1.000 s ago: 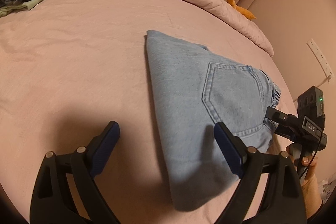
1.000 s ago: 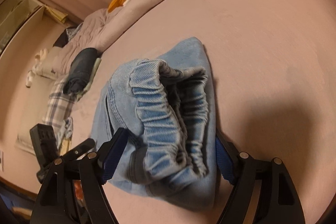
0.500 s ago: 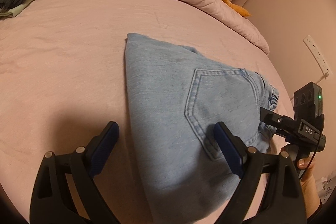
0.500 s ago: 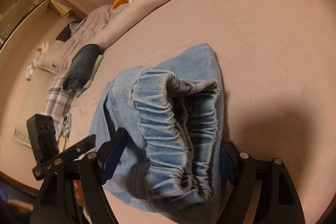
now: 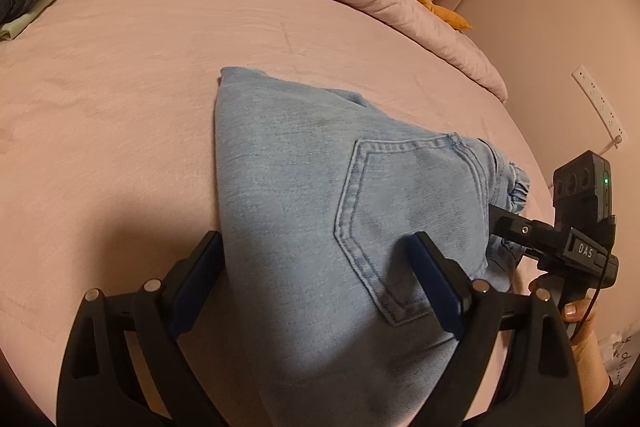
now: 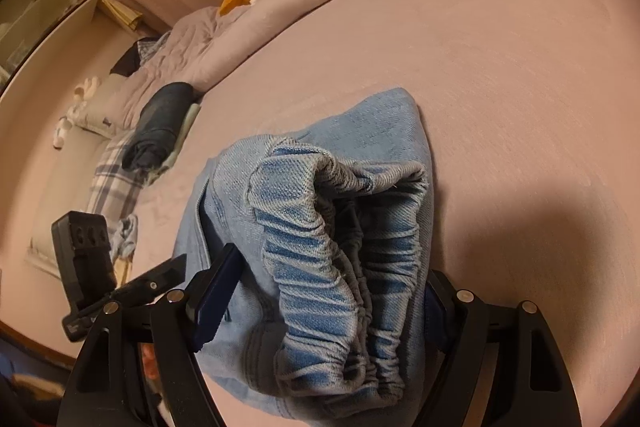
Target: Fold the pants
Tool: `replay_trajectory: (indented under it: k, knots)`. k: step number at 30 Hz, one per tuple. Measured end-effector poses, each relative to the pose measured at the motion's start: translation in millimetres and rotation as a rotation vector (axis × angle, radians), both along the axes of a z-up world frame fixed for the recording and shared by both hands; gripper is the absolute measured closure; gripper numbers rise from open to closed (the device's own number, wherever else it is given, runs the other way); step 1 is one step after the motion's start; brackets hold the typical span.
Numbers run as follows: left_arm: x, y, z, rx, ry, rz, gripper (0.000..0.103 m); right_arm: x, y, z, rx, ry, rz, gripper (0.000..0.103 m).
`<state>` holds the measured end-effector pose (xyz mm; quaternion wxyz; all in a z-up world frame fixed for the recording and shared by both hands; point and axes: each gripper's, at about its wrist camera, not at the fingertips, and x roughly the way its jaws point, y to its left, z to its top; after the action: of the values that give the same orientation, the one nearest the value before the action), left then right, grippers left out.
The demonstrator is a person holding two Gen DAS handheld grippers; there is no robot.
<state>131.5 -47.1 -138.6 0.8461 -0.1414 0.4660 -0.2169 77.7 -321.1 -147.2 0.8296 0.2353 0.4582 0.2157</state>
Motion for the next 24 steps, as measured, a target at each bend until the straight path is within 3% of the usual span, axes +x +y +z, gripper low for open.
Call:
replay_trajectory:
  k: [14,19,24]
  knots:
    - [-1.2,-5.5,-0.3,0.024,-0.021,-0.011,0.014,2.7,5.0,2.0,-0.03,-0.008,0.006,0.022]
    - [-2.3,-6.8,0.8,0.05,-0.026,-0.009,0.033,-0.1,12.5,4.7,-0.079,-0.026,0.005,0.026]
    - [-0.9,-9.1,2.0,0.077,-0.02,-0.003,0.044,-1.6,15.0,6.1,-0.139,-0.036,-0.003,0.031]
